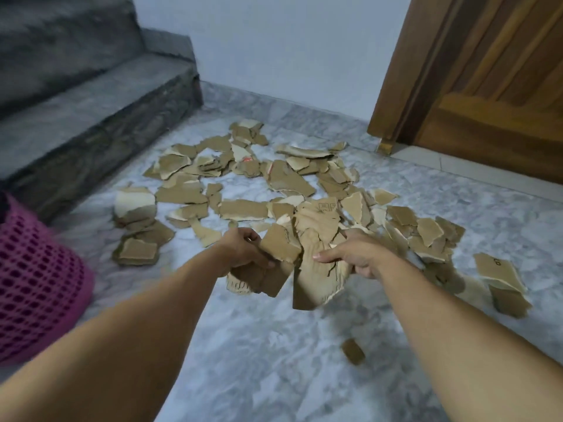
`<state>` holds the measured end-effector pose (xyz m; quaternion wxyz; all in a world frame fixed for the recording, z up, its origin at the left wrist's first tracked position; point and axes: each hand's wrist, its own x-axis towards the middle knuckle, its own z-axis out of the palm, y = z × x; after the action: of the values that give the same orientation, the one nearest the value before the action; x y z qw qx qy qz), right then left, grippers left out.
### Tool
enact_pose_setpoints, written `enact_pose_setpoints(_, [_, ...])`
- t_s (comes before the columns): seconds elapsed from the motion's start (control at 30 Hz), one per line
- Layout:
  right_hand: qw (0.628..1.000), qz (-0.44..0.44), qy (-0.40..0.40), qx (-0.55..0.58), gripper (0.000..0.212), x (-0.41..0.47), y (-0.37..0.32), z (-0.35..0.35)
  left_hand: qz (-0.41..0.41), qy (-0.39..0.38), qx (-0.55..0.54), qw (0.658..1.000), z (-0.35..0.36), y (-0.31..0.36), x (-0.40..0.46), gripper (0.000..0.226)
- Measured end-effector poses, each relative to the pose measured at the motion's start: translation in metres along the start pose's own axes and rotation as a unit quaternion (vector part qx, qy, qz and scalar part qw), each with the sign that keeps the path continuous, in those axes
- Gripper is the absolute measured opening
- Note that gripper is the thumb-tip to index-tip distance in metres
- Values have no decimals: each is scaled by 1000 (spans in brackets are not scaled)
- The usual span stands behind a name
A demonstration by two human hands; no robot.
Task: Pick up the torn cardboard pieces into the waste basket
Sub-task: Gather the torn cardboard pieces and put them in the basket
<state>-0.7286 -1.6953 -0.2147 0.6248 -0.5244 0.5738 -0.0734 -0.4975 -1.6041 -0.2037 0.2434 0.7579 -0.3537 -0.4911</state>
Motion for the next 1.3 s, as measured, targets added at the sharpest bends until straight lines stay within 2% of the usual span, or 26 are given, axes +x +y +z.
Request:
enact_pose_setpoints(0.03, [1000, -17, -5, 0, 111, -4, -19, 17, 0, 14, -8, 1000, -22, -1, -10, 49])
enact_pose_setpoints(0.13, [998, -60, -10, -28, 128, -12, -66, 64, -2, 49, -35, 998, -81, -7, -36, 50])
enact_pose_setpoints(0.23, [992, -108, -39, -57, 131, -20, -117, 119, -8, 100, -55, 993, -149, -20, -73, 54])
enact_pose_setpoints(0.4, [983, -141, -70, -98, 111, -31, -195, 211, -18, 166, -101, 981, -253, -42, -139, 49])
enact_pose_setpoints(0.53, [973, -162, -134, -95, 114, -41, -257, 297, -46, 185, -106, 976, -329, -58, -201, 45])
enact_pose_setpoints(0.57, [971, -165, -139, -101, 107, -63, -270, 315, -52, 190, -114, 974, -343, -61, -214, 44])
enact_pose_setpoints(0.67, [964, -207, -137, -97, 43, -119, -299, 362, -67, 206, -138, 966, -381, -77, -243, 51])
enact_pose_setpoints(0.7, [961, -217, -141, -102, 33, -126, -306, 383, -73, 231, -144, 959, -396, -88, -253, 59])
enact_pose_setpoints(0.8, [956, -236, -143, -100, 29, -129, -312, 432, -97, 300, -149, 937, -424, -120, -258, 78])
enact_pose_setpoints(0.87, [957, -226, -160, -91, 29, -124, -308, 461, -103, 346, -138, 922, -431, -142, -256, 66])
enact_pose_setpoints(1.03, [956, -220, -147, -127, 63, -102, -279, 494, -133, 356, -100, 920, -422, -191, -245, 57])
enact_pose_setpoints(1.13, [962, -205, -144, -107, 54, -90, -269, 486, -126, 346, -88, 926, -410, -201, -236, 50])
enact_pose_setpoints(1.2, [966, -199, -135, -97, 45, -82, -262, 468, -101, 350, -95, 926, -399, -196, -226, 37])
enact_pose_setpoints(1.3, [970, -191, -111, -103, 27, -73, -250, 425, -53, 348, -99, 931, -376, -166, -210, 28])
